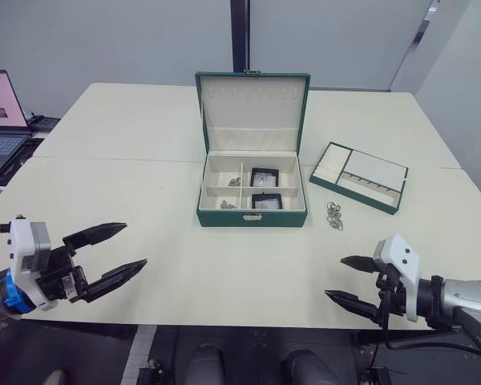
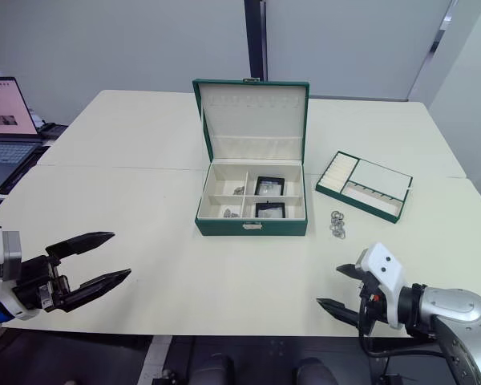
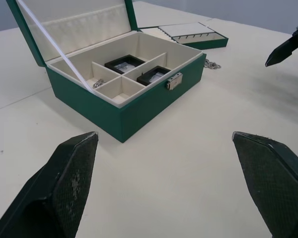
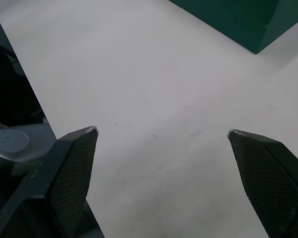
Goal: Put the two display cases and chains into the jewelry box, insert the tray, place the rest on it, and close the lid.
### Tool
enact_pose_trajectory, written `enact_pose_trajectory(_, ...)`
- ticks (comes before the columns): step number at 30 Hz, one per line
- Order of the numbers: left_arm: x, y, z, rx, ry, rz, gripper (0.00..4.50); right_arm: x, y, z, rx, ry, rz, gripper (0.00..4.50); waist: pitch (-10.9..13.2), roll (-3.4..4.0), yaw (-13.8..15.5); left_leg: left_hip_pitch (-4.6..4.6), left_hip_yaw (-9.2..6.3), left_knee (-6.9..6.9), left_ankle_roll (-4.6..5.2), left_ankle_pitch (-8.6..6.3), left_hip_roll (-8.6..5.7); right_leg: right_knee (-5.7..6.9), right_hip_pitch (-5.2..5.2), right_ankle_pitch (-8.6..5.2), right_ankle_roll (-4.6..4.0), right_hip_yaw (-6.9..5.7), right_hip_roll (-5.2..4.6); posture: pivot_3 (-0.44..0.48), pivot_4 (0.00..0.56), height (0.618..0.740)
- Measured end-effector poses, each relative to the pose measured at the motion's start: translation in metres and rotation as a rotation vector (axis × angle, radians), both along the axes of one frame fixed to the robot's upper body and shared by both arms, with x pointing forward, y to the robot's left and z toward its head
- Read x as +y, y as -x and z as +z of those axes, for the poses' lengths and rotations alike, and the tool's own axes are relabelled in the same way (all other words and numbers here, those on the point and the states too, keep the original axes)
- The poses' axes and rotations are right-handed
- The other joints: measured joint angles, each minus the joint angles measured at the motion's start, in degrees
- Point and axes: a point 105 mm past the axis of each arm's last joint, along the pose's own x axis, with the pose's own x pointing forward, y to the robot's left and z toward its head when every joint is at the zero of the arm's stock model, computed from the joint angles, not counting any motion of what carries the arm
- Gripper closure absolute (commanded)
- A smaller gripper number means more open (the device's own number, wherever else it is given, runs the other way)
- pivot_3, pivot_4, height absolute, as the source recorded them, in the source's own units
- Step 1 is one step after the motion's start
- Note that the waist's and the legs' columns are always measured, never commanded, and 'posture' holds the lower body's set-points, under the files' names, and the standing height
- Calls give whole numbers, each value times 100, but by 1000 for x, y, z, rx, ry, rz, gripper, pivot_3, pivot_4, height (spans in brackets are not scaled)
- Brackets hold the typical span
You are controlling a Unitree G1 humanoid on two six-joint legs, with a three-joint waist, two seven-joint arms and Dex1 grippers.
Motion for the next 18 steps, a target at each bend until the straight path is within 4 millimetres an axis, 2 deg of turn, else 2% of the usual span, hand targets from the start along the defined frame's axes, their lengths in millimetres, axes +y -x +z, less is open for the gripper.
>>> enact_pose_trajectory(8,-1,-2,2,-13,3,-11,0,-1,-1,3,-12,11,3,50,-1,-1,1,0,-1,0,0,0,0,0,0,0,0,-1,0,0,150,726)
enact_pose_trajectory(18,-13,-7,7,-26,18,-61,0,-4,-2,3,6,11,-6,50,-1,-3,2,-2,0,1,0,0,0,1,6,0,0,1,0,0,150,726)
